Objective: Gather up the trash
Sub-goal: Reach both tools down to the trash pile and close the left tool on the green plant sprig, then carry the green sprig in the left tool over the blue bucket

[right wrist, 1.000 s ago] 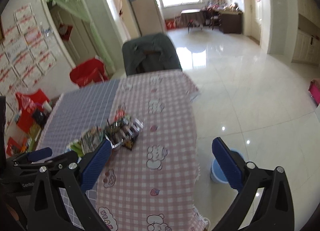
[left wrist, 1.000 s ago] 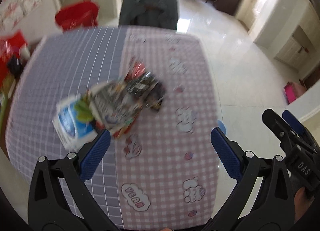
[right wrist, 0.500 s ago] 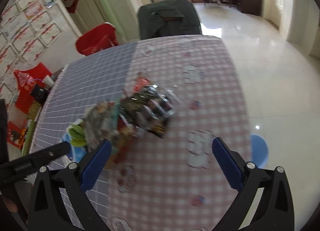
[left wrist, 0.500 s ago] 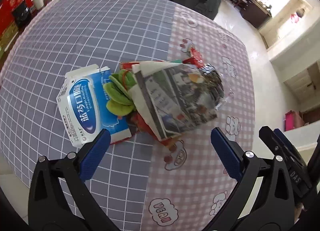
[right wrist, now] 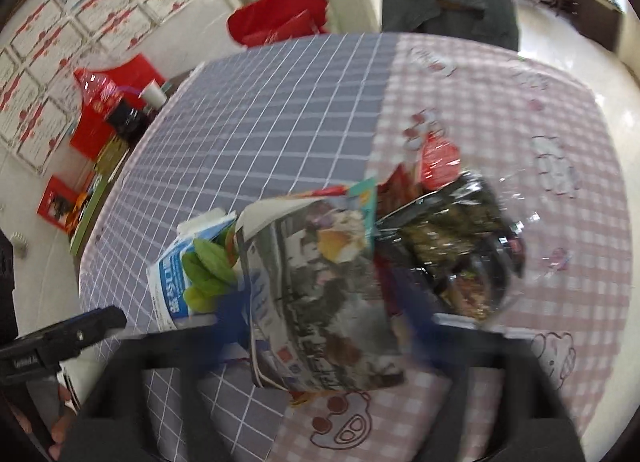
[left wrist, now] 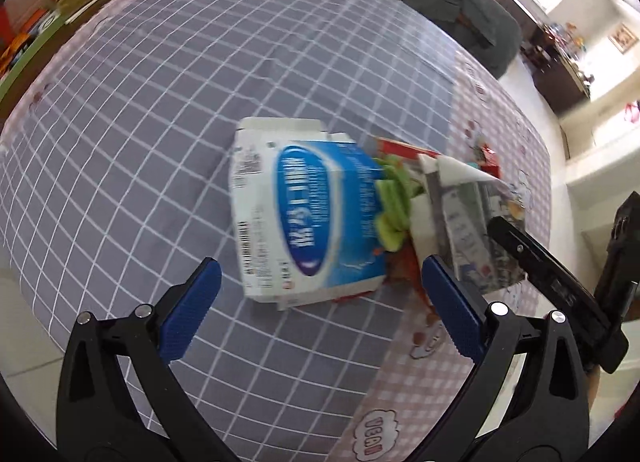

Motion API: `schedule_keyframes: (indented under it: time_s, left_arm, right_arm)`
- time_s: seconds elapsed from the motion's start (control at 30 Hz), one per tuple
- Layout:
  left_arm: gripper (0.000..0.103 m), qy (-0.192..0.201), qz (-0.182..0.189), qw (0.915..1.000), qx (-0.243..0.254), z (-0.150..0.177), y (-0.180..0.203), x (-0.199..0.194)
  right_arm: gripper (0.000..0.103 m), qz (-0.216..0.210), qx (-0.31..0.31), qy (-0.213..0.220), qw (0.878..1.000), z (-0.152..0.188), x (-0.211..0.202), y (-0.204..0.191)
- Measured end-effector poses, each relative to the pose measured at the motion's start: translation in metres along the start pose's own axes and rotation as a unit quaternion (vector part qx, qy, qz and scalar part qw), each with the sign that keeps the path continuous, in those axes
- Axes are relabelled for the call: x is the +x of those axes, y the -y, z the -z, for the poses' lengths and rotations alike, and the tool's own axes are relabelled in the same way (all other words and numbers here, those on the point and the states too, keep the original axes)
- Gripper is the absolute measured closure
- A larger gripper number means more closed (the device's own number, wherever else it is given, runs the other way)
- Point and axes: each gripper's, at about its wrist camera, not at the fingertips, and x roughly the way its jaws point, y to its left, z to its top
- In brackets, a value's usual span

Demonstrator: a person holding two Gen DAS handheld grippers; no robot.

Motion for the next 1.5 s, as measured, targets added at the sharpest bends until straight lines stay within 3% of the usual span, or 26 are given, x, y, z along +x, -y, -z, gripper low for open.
schedule_keyframes:
  time_s: [0.1,0.27,0.43,0.63,0.77,0.87,0.9,0.93,1.07,1.27,1.4,1.5]
  left_arm:
    - [0.005,0.000,0.000,1.0000,-0.005,-0.001,-0.009,0.006]
    - [0.005,0.000,0.004,1.0000,0.003,0.000,-0.009,0.015]
    - [0.005,0.006,0.017,0.9994,0.031,-0.004,0.009,0.025]
    - [0.007,0.008,0.033,0.9979,0.056,-0.012,0.042,0.047]
    - [0.027,-0.005,0.040,0.9978,0.052,-0.018,0.050,0.063]
    - [0.065,-0.010,0.056,0.9972,0.048,-0.021,0.052,0.068]
    - [0.088,-0.011,0.061,0.9966,0.054,-0.022,0.054,0.067]
    - [0.092,-0.009,0.067,0.9962,0.055,-0.021,0.054,0.065]
    - [0.094,0.041,0.084,0.9939,0.059,-0.020,0.057,0.032]
    - [0.094,0.127,0.103,0.9839,0.072,-0.019,0.077,-0.038]
    - [0.094,0.158,0.120,0.9747,0.102,-0.018,0.107,-0.071]
    - [0.094,0.155,0.134,0.9711,0.123,-0.009,0.138,-0.081]
  right_arm:
    - [0.068,-0.009,0.000,0.004,1.000,0.002,-0.004,-0.001]
    - [0.093,-0.039,0.028,0.043,0.998,-0.003,-0.037,0.003]
    - [0.094,-0.011,0.005,0.098,0.995,-0.011,-0.074,-0.008]
    - [0.094,0.014,-0.015,0.106,0.994,-0.013,-0.079,-0.011]
    - [0.094,0.006,-0.003,0.107,0.994,-0.010,-0.081,-0.006]
    - [0.094,0.000,0.010,0.108,0.994,-0.007,-0.087,-0.002]
    - [0.094,0.000,0.012,0.109,0.994,-0.006,-0.090,-0.001]
    - [0.095,0.000,0.014,0.112,0.994,-0.005,-0.094,0.000]
    - [0.095,-0.001,0.020,0.123,0.992,-0.002,-0.110,0.000]
    - [0.095,-0.007,0.038,0.148,0.988,0.001,-0.139,0.009]
    - [0.095,-0.009,0.044,0.169,0.984,0.004,-0.163,0.023]
    - [0.095,-0.013,0.054,0.182,0.982,0.010,-0.180,0.040]
